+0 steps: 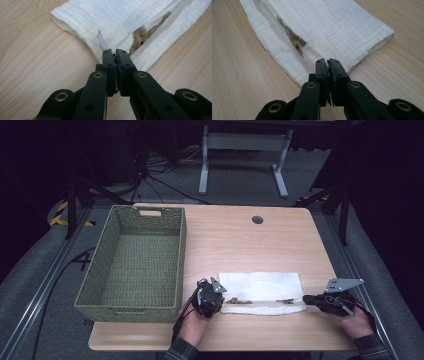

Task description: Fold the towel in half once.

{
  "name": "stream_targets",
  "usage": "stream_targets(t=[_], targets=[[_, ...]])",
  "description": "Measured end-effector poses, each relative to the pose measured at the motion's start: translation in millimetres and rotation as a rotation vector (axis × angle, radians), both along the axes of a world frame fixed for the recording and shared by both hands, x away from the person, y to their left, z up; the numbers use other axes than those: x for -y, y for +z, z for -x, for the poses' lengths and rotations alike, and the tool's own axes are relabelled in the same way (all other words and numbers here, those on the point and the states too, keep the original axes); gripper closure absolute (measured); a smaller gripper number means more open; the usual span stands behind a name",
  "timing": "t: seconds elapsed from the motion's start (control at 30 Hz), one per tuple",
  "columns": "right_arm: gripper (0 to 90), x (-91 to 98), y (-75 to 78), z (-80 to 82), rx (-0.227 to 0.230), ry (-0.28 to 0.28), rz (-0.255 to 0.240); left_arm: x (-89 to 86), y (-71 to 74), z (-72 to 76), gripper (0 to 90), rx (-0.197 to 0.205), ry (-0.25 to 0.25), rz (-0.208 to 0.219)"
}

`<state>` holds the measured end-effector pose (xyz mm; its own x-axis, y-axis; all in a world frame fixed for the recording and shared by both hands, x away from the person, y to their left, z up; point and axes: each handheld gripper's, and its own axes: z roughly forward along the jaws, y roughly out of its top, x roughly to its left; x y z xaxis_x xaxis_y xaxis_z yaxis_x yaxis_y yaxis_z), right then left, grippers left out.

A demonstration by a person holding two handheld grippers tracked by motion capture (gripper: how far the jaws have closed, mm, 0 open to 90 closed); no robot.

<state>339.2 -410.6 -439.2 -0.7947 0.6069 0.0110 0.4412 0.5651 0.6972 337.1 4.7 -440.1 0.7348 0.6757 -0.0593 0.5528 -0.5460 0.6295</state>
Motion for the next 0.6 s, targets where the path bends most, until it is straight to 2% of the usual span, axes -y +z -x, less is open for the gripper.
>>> stream_targets(t=[0.1, 0.2, 0.27, 0.33, 0.4, 0.43, 0.5, 0.53, 0.6], targets=[[79.9, 1.2, -0.7, 0.9, -0.019, 0.003, -0.008, -1.3, 1.4, -0.1, 83.2, 0.004, -0.004, 0.014], [76.9, 4.1, 2.0, 2.5, -0.012, 0.001, -0.036, -3.0, 4.8, 1.4, 77.3, 0.013, 0.008, 0.042], [76.5, 6.9, 4.9, 3.8, -0.004, -0.004, -0.064, -4.7, 7.9, 2.3, 76.8, 0.020, 0.014, 0.051], [77.1, 9.6, 7.3, 4.2, 0.009, -0.007, -0.081, -5.3, 9.2, 1.6, 77.0, 0.022, 0.013, 0.062], [78.6, 11.1, 8.1, 4.1, 0.015, -0.012, -0.091, -5.1, 10.2, -0.5, 77.6, 0.018, 0.001, 0.053], [80.4, 11.5, 8.3, 3.7, 0.014, -0.013, -0.093, -3.6, 8.6, -1.5, 78.5, 0.017, 0.004, 0.066], [82.5, 11.2, 7.9, 3.4, 0.009, -0.016, -0.089, -1.9, 7.3, -2.4, 79.5, 0.010, 0.001, 0.069], [86.7, 9.2, 3.5, 1.9, -0.006, -0.003, -0.063, 1.9, 4.0, -4.3, 80.3, 0.000, -0.021, 0.058], [87.7, 8.0, 1.4, 1.7, -0.023, 0.001, -0.055, 3.7, 2.1, -4.6, 80.5, -0.014, -0.026, 0.058]])
